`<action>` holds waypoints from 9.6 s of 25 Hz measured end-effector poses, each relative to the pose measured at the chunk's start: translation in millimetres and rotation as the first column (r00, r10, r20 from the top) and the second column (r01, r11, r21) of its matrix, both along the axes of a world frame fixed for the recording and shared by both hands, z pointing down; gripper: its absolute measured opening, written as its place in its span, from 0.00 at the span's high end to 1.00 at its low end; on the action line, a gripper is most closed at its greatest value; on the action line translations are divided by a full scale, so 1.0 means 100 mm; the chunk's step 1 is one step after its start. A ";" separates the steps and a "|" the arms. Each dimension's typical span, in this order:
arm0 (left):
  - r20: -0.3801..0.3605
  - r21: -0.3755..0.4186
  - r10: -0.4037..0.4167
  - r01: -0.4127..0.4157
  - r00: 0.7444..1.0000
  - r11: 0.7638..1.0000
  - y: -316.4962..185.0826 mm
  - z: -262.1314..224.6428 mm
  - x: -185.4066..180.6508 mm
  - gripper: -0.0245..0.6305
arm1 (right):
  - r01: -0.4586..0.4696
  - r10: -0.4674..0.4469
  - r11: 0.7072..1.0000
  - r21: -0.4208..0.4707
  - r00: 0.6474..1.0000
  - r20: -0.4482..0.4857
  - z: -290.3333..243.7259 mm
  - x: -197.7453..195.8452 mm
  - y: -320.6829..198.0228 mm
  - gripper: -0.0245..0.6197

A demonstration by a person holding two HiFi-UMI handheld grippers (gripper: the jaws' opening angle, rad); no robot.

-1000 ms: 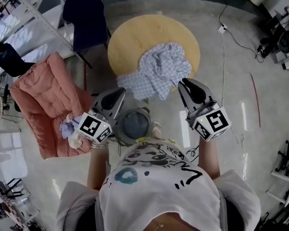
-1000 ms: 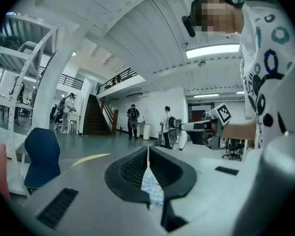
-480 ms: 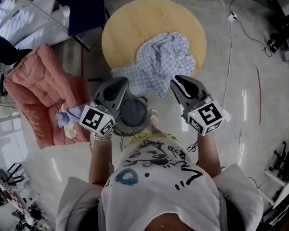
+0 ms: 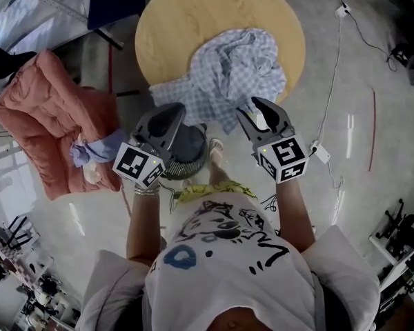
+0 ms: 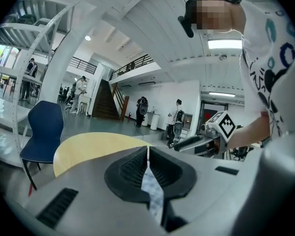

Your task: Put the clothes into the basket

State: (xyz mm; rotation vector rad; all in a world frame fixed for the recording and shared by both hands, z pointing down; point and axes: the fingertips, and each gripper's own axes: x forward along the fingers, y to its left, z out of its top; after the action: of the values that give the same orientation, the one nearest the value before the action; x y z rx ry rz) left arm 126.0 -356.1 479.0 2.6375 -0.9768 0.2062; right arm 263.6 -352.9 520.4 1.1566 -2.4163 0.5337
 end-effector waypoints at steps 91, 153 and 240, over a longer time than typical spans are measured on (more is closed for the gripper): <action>-0.041 0.167 -0.115 0.120 0.993 0.979 1.32 -1.03 -1.66 0.93 | 0.034 -0.086 0.882 0.470 0.992 0.089 -2.16 -1.24 0.76 0.88; -0.026 0.158 -0.256 0.257 0.966 0.953 3.63 -1.03 -1.77 0.93 | 0.313 -0.405 0.854 0.415 0.901 0.155 -1.87 -1.86 3.20 0.88; -0.096 -0.180 -0.218 0.198 0.971 0.964 2.84 1.79 -2.53 0.93 | 0.251 -0.243 0.966 0.062 0.963 -0.116 1.90 -2.74 2.76 0.88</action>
State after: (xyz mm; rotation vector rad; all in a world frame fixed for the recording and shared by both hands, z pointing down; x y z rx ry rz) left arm -126.6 -71.8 658.2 2.3463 -1.1353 0.0827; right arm -10.5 -77.3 710.6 0.8699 -2.4576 0.2949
